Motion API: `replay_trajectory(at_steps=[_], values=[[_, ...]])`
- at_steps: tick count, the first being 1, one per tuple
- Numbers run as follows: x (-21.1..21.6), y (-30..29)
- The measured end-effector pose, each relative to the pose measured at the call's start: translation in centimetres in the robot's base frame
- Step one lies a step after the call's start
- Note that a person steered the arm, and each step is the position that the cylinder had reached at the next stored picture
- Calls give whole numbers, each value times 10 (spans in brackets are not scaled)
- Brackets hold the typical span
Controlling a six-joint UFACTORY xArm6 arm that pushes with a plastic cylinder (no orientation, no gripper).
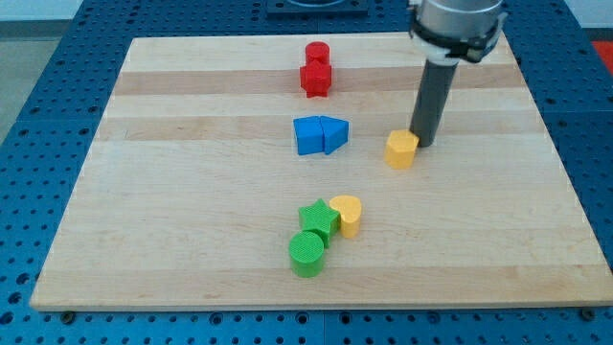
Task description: Move your arm away from the yellow hexagon
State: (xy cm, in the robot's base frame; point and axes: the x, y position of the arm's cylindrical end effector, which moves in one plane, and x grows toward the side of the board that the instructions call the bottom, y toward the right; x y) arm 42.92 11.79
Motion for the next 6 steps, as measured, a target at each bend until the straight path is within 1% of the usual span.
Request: replay_trajectory(at_steps=[3,4,5,6], values=[[96,-46],[115,-56],[114,-3],[59,44]])
